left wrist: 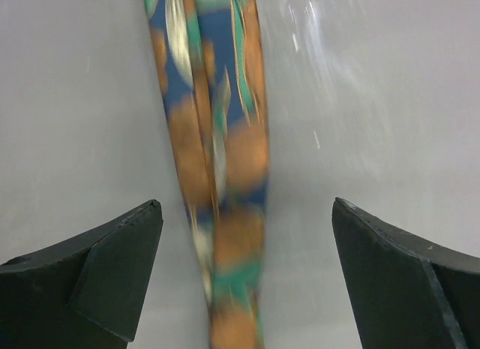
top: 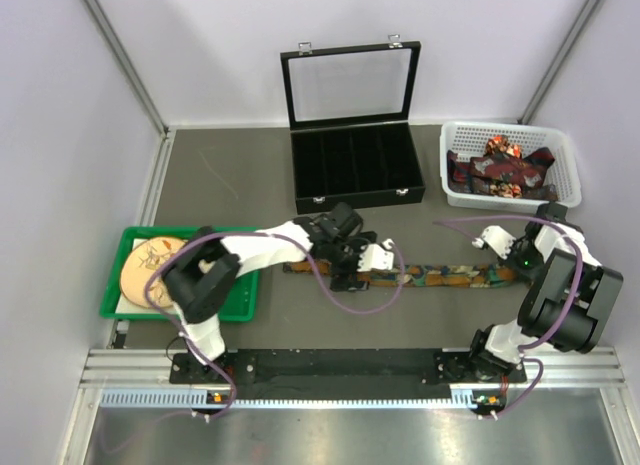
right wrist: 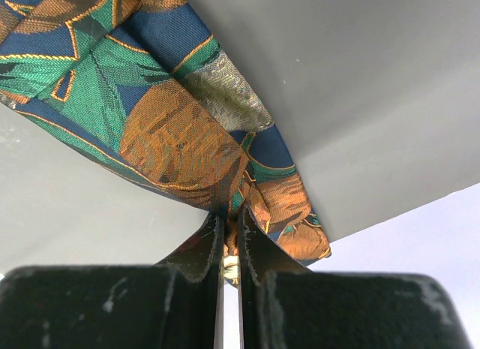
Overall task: Roll the ties
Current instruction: Flatten out the tie at the center of the board.
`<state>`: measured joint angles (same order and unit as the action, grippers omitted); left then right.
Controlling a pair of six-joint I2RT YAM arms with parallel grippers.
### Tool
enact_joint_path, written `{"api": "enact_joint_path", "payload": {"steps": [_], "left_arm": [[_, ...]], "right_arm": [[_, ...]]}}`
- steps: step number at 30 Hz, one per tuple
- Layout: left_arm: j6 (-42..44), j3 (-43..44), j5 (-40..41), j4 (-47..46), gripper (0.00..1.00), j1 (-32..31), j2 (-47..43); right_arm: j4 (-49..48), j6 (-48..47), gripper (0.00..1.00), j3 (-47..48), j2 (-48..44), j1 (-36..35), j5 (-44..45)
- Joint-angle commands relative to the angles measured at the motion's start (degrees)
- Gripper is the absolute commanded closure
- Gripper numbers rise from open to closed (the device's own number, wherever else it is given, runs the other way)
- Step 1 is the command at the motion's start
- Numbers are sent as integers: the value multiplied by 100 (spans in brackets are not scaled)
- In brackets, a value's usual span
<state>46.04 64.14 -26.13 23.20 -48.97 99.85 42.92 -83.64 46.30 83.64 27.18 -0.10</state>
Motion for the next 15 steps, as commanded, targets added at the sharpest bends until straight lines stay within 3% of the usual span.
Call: {"api": "enact_joint_path", "payload": {"steps": [1,8,10,15], "left_arm": [[-393,774,-138,-756,1,-306,850],[-684,1303,-367,-677,1,-420,1589],[-754,1399,-349,-633,5,-429,1748],[-816,1628,-392,-1,40,-368,1959]], "right_arm": [[103,23,100,204,-163,33,-157],[-108,-118,100,116,-242,33,-122],[-160,-179,100,90,-269,33,-113],[-529,-416,100,19,-243,42,-43]]}}
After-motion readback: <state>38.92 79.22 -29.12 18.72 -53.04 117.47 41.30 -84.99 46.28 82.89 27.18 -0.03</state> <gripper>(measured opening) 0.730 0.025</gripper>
